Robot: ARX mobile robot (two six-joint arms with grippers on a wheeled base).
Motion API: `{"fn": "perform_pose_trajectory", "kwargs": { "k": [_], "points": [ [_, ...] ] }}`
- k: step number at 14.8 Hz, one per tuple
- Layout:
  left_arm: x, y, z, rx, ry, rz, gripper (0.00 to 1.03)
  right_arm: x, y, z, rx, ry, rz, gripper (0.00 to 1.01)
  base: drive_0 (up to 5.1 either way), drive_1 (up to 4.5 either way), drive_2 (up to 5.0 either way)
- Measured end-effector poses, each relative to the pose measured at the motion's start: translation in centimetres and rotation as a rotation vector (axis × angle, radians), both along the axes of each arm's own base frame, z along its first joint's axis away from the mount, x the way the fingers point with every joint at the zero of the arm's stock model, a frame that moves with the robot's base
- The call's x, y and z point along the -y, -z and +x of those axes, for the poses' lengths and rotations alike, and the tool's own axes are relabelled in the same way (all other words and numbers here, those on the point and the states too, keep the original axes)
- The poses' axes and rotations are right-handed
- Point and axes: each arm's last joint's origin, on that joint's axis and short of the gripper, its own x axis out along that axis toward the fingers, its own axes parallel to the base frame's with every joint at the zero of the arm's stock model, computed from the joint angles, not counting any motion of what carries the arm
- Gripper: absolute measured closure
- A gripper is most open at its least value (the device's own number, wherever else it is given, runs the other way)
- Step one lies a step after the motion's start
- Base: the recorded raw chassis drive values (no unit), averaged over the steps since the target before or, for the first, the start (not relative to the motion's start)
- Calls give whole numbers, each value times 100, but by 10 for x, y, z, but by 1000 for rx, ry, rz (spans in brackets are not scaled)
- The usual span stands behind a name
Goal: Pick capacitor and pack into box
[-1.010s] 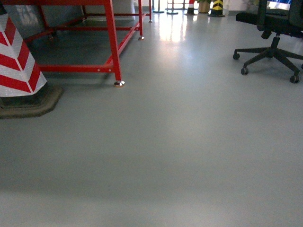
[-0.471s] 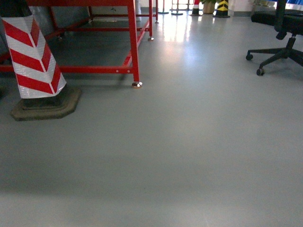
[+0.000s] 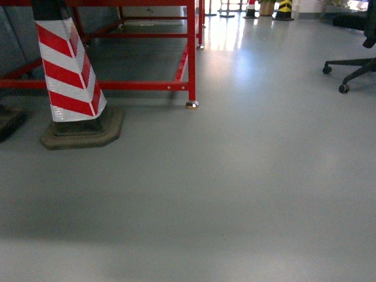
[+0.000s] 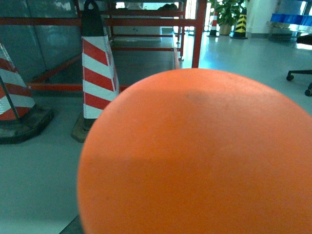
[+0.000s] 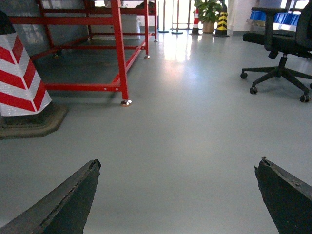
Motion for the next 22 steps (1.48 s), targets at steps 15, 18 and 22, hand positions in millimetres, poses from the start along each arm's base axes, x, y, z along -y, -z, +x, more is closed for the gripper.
{"fn": "perform_pose_trajectory", "kwargs": {
  "k": [15, 18, 22],
  "points": [
    [0, 0, 0, -2, -3, 0, 59, 0, 0, 0, 2, 0, 0, 3, -508, 237, 237],
    [0, 0, 0, -1, 0, 0, 59, 0, 0, 0, -2, 0, 0, 3, -496, 249, 249],
    [0, 0, 0, -3, -1, 0, 59, 0, 0, 0, 1, 0, 0, 3, -487, 259, 259]
  ]
}}
